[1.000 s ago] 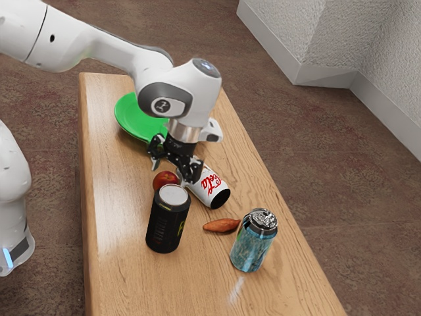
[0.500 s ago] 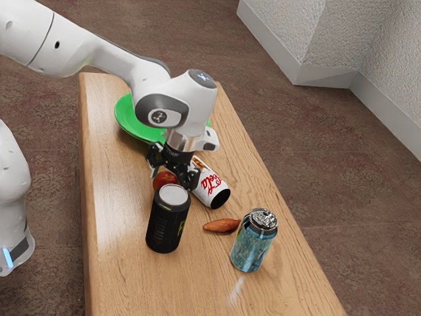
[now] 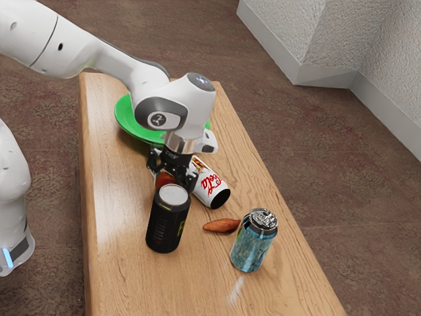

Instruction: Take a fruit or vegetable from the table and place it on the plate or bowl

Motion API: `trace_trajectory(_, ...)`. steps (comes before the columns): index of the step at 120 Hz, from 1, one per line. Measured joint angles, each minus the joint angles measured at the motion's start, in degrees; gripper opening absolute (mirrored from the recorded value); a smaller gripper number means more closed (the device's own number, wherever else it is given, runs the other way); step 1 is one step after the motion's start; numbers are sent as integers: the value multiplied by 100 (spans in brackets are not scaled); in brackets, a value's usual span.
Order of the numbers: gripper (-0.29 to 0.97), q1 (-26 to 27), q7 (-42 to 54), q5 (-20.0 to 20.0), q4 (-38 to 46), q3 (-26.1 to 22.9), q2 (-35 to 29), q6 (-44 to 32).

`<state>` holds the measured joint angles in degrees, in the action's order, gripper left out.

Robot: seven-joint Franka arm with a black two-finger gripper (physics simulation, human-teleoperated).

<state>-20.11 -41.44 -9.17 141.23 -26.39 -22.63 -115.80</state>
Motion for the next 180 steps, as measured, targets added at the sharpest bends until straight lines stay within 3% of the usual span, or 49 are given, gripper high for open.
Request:
trace_trajectory(38, 27, 149, -60, -1, -289, -3, -94, 504)
trace_trajectory(58, 27, 151, -101, 218, -2155, 468, -71, 1376)
trace_trajectory(68, 27, 138, -148, 575, -3235, 945, 662, 1739)
trace_trajectory(76, 27, 117, -181, 887, -3603, 1471, 1149, 1931)
trace_trajectory(98, 27, 73, -237, 1191, -3717, 2147, 1676, 2155)
trace_trajectory(102, 34, 68, -245, 1171, -3712, 2178, 1694, 2173)
trace_trajectory(113, 50, 82, -259, 1078, -3707, 2210, 1699, 2201)
trace_trajectory(128, 61, 107, -275, 1007, -3706, 2217, 1700, 2222)
trace_trajectory(166, 67, 152, -292, 810, -3764, 2149, 1663, 2405)
trace_trajectory(180, 68, 105, 202, 662, -4102, 2094, 1689, 2459)
